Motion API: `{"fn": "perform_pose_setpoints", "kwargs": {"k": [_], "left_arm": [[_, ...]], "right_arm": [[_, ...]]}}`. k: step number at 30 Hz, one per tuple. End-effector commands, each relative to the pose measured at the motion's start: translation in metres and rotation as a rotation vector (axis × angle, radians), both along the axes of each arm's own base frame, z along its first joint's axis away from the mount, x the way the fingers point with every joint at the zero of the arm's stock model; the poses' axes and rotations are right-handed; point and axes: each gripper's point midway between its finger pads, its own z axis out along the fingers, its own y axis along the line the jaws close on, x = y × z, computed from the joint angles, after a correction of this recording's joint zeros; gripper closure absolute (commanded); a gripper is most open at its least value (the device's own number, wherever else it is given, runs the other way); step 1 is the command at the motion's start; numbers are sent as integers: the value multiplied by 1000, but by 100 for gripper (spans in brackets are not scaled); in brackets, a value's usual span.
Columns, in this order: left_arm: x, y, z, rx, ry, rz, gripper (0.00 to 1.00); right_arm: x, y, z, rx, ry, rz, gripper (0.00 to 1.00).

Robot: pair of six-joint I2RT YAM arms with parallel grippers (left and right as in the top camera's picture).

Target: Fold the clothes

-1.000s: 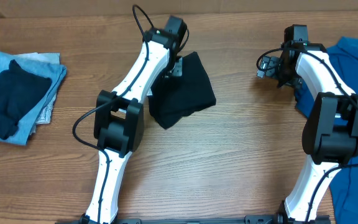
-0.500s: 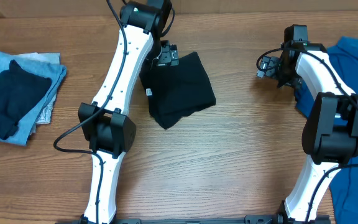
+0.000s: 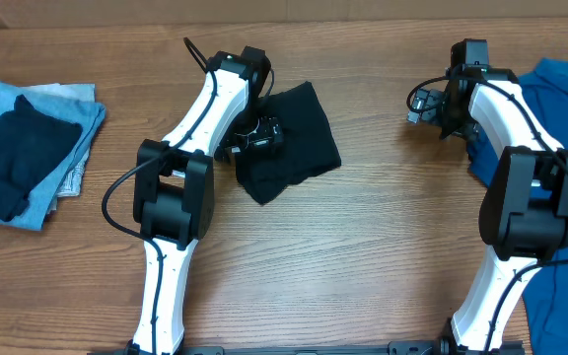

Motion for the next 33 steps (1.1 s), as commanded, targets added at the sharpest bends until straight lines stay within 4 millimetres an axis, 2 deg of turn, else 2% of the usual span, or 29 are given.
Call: {"fn": "perform_pose_setpoints", "kwargs": {"k": [1, 5, 9, 11, 14, 16, 19, 22, 24, 26, 27, 28, 30, 31, 33], "left_arm": [[5, 37, -7, 170, -29, 10, 0], [-2, 35, -25, 152, -13, 10, 0], [-4, 20, -32, 45, 1, -54, 0], [-8, 5, -38, -52, 9, -108, 0], [-15, 3, -51, -76, 24, -106, 0], [-13, 0, -50, -112, 20, -125, 0], [-9, -16, -47, -211, 10, -95, 0], [-6, -21, -56, -230, -6, -32, 0], [-9, -25, -58, -255, 3, -30, 7], [-10, -25, -58, -256, 9, -30, 23], [-11, -26, -58, -264, 11, -32, 28], [-11, -26, -58, -266, 11, -32, 41], [-11, -27, -57, -273, 12, -30, 42], [-10, -26, -57, -273, 11, -28, 49], [-9, -24, -57, -281, 11, -18, 82]], "right_arm": [[0, -2, 1, -6, -4, -4, 0], [0, -2, 1, -6, -4, -4, 0], [0, -2, 1, -6, -4, -4, 0], [0, -2, 1, -6, -4, -4, 0], [0, -2, 1, -6, -3, -4, 0], [0, -2, 1, -6, -4, -4, 0], [0, -2, 1, -6, -4, -4, 0], [0, -2, 1, -6, -4, -4, 0], [0, -2, 1, -6, -4, -4, 0], [0, -2, 1, -6, -4, -4, 0], [0, -2, 1, -6, -4, -4, 0], [0, -2, 1, -6, -4, -4, 0], [0, -2, 1, -6, -4, -4, 0], [0, -2, 1, -6, -4, -4, 0], [0, -2, 1, -6, -4, -4, 0]]}}
